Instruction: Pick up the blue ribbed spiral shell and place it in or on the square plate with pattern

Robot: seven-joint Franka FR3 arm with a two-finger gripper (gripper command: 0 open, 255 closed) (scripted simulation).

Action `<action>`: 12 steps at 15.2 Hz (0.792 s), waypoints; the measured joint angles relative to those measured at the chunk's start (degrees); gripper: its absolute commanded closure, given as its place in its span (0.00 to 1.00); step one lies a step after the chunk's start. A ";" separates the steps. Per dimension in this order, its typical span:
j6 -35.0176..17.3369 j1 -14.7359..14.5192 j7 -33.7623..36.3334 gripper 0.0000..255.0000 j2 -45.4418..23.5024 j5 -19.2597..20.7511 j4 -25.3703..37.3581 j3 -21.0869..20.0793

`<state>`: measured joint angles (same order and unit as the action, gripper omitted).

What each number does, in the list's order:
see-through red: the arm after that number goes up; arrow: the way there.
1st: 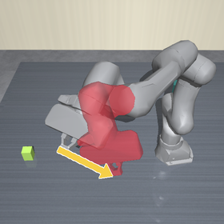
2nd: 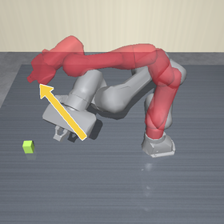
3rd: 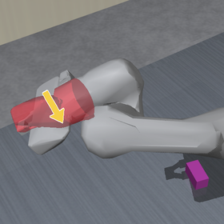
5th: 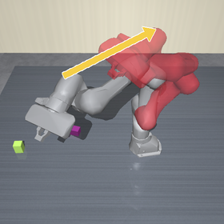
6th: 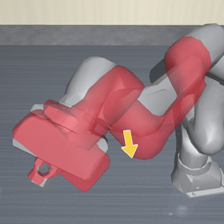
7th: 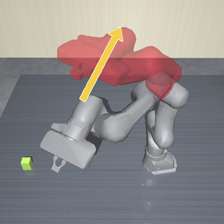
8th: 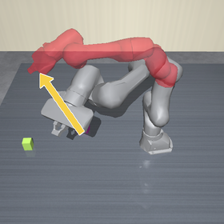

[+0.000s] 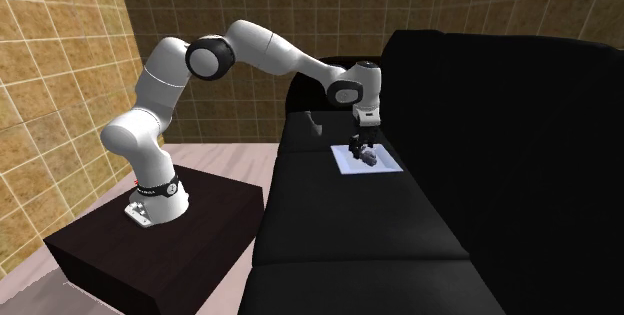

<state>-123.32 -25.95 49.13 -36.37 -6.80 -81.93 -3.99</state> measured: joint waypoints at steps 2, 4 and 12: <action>0.55 0.11 -0.07 0.00 0.31 0.00 0.21 0.02; 2.60 0.35 -0.03 0.00 1.88 0.00 0.72 0.07; 5.22 0.57 0.05 0.00 3.43 0.02 1.75 0.10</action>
